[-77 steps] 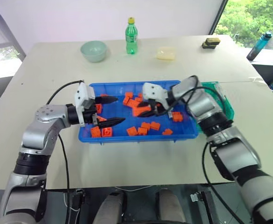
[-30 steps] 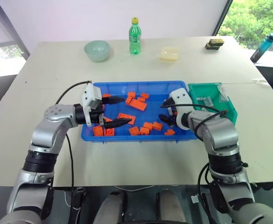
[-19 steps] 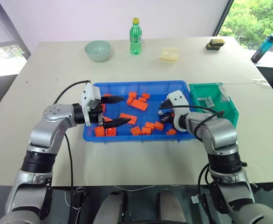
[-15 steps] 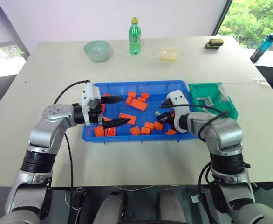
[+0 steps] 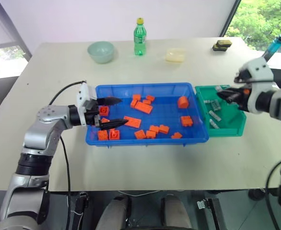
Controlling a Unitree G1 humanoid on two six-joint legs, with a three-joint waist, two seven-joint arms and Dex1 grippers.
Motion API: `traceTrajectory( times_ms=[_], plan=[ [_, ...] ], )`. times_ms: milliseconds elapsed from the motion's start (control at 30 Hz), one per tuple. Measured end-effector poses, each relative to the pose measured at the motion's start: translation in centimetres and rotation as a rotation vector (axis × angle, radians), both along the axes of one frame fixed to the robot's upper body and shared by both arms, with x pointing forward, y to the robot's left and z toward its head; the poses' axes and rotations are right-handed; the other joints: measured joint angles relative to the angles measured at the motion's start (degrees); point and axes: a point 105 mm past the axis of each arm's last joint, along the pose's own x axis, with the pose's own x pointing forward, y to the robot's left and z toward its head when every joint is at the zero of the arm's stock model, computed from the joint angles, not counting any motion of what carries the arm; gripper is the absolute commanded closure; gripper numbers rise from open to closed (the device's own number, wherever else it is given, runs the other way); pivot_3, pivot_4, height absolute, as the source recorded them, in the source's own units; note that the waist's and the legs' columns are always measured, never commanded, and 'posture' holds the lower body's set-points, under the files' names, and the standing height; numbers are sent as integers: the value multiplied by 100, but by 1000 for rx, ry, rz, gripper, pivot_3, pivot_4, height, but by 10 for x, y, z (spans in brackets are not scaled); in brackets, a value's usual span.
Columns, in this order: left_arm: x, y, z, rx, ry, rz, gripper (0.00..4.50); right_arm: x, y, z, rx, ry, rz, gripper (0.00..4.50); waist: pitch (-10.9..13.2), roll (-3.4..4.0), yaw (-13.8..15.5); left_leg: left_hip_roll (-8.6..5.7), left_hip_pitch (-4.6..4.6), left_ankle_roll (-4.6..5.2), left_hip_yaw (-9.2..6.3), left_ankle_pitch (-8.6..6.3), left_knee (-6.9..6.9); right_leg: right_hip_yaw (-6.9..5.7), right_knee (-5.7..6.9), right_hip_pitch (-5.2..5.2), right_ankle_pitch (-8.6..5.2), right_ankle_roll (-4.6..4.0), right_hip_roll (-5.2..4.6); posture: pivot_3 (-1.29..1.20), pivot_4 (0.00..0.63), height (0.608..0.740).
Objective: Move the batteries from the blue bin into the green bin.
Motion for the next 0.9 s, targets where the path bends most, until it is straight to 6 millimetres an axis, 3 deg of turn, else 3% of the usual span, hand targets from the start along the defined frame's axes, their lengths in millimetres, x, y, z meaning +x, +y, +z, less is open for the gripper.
traceTrajectory(
  times_ms=[167, 267, 400, 667, 800, 900],
  plan=[
    [0, 5, 8, -33, -7, 20, 0, -1, -4, -13, -8, 4, 14, 1228, 0, 0, -23, 1, 1, 0, -3, 0, 2, 0, 1, 2, 0, 0, 1, 0, 150, 727],
    [-1, 10, 13, -16, -17, 37, 0, -3, 0, -14, -7, -21, 96, 1228, 0, 0, -3, 1, 2, 0, -5, 0, 2, 0, 0, 4, 0, 0, 2, 0, 150, 727],
    [-1, 24, 18, 6, -26, 79, 0, -16, -13, -19, -35, 5, 214, 1228, 1, -1, 80, -5, 1, 1, -9, 0, 7, -1, -6, 11, 0, 0, 1, 0, 150, 727],
    [-6, 71, 42, 75, -50, 173, 0, -51, -77, 6, -105, 36, 378, 1228, 1, 0, 33, 2, 16, 1, -1, -1, 0, -3, -11, 19, 0, 1, 5, 0, 150, 727],
    [-5, 92, 50, 86, -52, 239, 0, -55, -108, 6, -84, 35, 325, 1228, 2, 1, 12, 4, 21, 1, 0, -1, -3, -3, -14, 21, -1, 1, 5, 0, 150, 727],
    [-4, 105, 53, 85, -47, 288, 0, -56, -118, 0, -78, 45, 314, 1228, 2, 1, 2, 4, 20, 1, -1, -1, -3, -3, -13, 21, -1, 1, 5, 0, 150, 727]
  ],
)
